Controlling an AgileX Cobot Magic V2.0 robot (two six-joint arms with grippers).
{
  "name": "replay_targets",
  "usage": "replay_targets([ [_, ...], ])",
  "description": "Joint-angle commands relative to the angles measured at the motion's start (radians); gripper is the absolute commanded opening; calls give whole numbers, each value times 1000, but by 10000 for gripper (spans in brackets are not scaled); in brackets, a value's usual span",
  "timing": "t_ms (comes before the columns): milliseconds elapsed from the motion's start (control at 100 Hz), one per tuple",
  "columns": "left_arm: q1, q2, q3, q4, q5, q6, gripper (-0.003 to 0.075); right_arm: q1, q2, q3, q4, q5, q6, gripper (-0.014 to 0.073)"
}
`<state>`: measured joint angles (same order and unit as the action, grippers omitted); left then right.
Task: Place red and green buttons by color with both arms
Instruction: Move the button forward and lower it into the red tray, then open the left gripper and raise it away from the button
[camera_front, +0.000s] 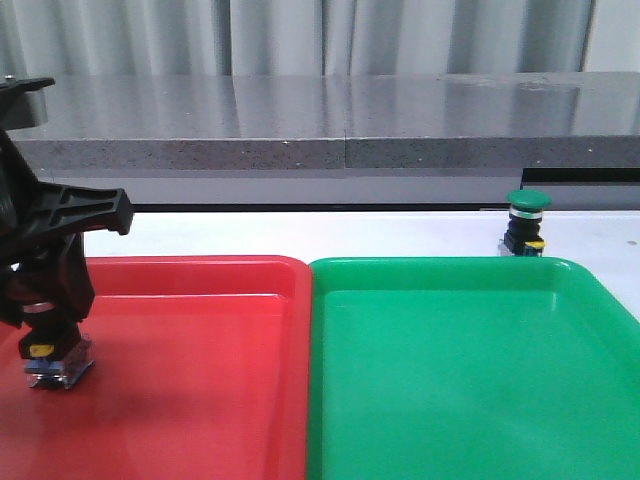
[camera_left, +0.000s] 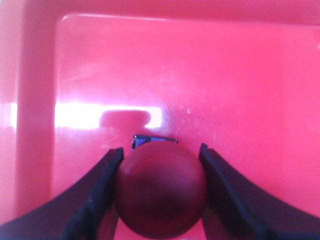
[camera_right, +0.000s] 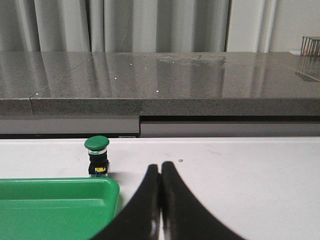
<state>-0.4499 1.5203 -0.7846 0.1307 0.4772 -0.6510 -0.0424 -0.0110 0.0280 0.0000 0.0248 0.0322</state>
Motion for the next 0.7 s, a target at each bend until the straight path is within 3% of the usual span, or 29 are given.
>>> replay_targets([
  [0,-7,-40,-20,-4,-54,-10,309,-3,-22,-19,-7,-89,-1,-64],
  [230,-7,-40,-20,-4,-52,-10,537,-3,-22,-19,-7,-89,-1,-64],
  [690,-5,-53,-20,27,-54,-10,549,-3,-22,-19,-7,-89,-1,-64],
])
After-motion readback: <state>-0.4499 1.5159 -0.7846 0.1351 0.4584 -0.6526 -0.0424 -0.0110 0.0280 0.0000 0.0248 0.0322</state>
